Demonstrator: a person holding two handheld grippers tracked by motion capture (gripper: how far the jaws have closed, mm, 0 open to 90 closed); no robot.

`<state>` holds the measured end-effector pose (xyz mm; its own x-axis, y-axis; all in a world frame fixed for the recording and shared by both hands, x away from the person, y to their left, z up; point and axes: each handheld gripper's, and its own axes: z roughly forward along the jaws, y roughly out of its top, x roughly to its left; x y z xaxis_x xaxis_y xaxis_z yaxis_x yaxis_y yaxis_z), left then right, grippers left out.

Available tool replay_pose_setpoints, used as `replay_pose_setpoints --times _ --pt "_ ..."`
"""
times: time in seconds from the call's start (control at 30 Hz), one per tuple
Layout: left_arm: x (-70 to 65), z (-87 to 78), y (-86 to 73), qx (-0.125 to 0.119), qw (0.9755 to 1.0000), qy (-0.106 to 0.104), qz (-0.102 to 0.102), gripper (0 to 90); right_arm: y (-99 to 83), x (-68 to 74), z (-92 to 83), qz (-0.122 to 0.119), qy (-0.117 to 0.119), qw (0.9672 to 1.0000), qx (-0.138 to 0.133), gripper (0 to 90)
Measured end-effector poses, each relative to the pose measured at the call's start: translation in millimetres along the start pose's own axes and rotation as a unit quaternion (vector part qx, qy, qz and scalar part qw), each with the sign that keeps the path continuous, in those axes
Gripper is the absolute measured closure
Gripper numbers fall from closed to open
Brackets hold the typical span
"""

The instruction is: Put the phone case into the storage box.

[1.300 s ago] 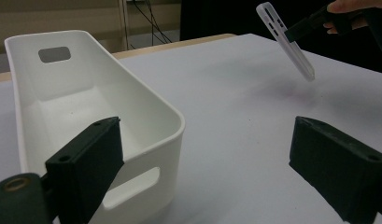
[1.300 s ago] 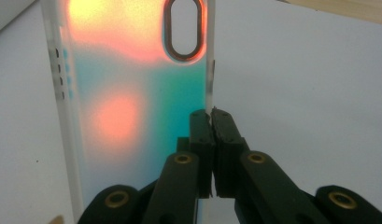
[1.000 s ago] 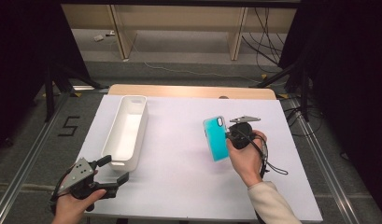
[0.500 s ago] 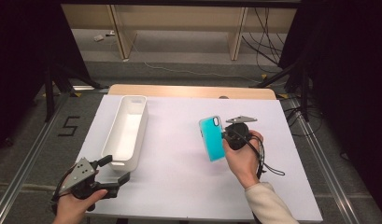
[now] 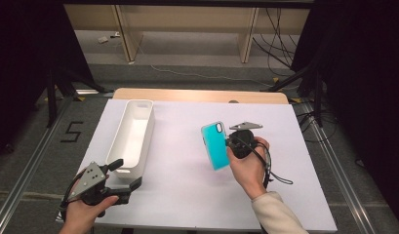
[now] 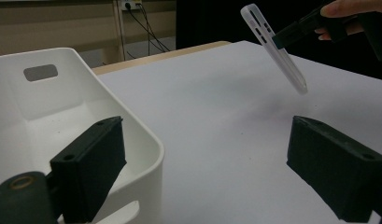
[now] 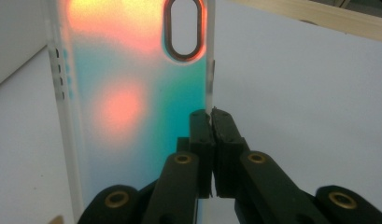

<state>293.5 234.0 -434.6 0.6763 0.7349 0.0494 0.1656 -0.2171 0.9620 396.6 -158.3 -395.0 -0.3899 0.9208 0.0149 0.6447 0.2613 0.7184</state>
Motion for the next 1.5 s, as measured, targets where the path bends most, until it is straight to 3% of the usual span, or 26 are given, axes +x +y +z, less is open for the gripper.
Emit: replay_pose_setpoints --times 0.03,0.07,0.1,0.13,0.17,0.27,0.3,0.33,0.57,0.6,0.63,0.67,0.73,0.8,0.93,1.17,1.3,1.43,1.47,1.5 --pt "-0.8 2.0 0.9 -0.003 1.0 -0.004 -0.002 11.2 -0.4 0.1 -1.5 -0.007 0.005 0.9999 0.006 88.8" --pt "-0.9 3.6 2.5 -0.002 1.0 -0.003 0.005 11.3 -0.1 3.2 -1.5 0.008 0.002 1.0 0.005 88.8" --pt "-3.5 5.6 3.5 -0.002 1.0 -0.002 -0.006 11.4 -0.4 2.2 -2.1 -0.006 0.006 0.9999 0.007 88.8" --pt "-2.3 8.2 5.5 -0.003 0.9999 -0.005 0.011 11.6 -0.1 3.5 -1.1 -0.004 0.008 1.0 0.003 88.8" --pt "-5.3 10.5 6.4 -0.001 1.0 -0.004 0.0 11.8 0.1 3.8 -1.7 -0.009 0.008 0.9999 0.006 88.8" --pt "-7.0 19.1 10.9 -0.003 0.9999 -0.006 0.013 13.0 -0.1 6.4 -2.7 -0.01 0.01 0.9999 0.004 88.8" --pt "-8.8 21.9 12.1 -0.002 0.9999 -0.007 0.008 13.2 0.3 8.5 -2.9 -0.011 0.013 0.9999 0.001 88.8" --pt "0.3 24.7 17.4 -0.003 0.9966 0.001 0.082 13.2 0.3 8.5 -2.9 -0.011 0.013 0.9999 0.001 88.8" --pt "-10.6 43.6 28.3 0.002 0.9969 0.004 0.078 14.6 1.4 15.1 -5.4 -0.008 0.014 0.9998 -0.007 88.8" --pt "-12.5 46.3 29.7 0.002 0.9969 0.004 0.078 14.8 1.2 14.9 -6.4 -0.014 0.019 0.9997 0.0 88.8" --pt "-14.0 49.2 31.1 0.002 0.997 0.002 0.078 14.8 1.5 13.6 -4.8 -0.027 0.017 0.9994 -0.014 88.8" --pt "-15.2 52.1 32.5 0.003 0.997 0.001 0.078 14.9 1.6 15.5 -5.1 -0.017 0.014 0.9996 -0.017 88.8" --pt "-17.9 57.7 35.3 0.006 0.9969 0.001 0.078 15.1 1.8 15.5 -7.0 -0.028 0.016 0.9995 -0.004 88.8" --pt "-19.5 63.3 38.6 0.008 0.997 0.002 0.077 15.3 1.5 19.0 -6.3 -0.01 0.015 0.9997 -0.014 88.8" --pt "-22.6 74.1 46.6 0.008 0.9972 0.001 0.075 15.7 1.2 20.8 -7.9 -0.02 0.018 0.9996 -0.005 88.8" --pt "-32.9 93.0 57.2 0.016 0.9973 -0.008 0.072 16.9 1.2 23.9 -7.7 -0.017 0.02 0.9996 -0.015 88.8" --pt "-37.1 102.8 61.5 0.021 0.9972 -0.007 0.071 17.0 1.7 22.4 -6.9 -0.033 0.016 0.9992 -0.017 88.8" --pt "-40.1 110.4 65.0 0.023 0.9972 -0.005 0.071 17.2 1.1 26.1 -8.2 -0.016 0.019 0.9996 -0.016 88.8" --pt "-41.0 112.0 66.0 0.024 0.9972 -0.005 0.07 17.3 1.5 23.7 -6.9 -0.035 0.019 0.9988 -0.027 88.8" --pt "-41.8 113.6 66.8 0.024 0.9973 -0.004 0.07 17.4 1.4 24.0 -7.3 -0.036 0.019 0.9988 -0.025 88.8"
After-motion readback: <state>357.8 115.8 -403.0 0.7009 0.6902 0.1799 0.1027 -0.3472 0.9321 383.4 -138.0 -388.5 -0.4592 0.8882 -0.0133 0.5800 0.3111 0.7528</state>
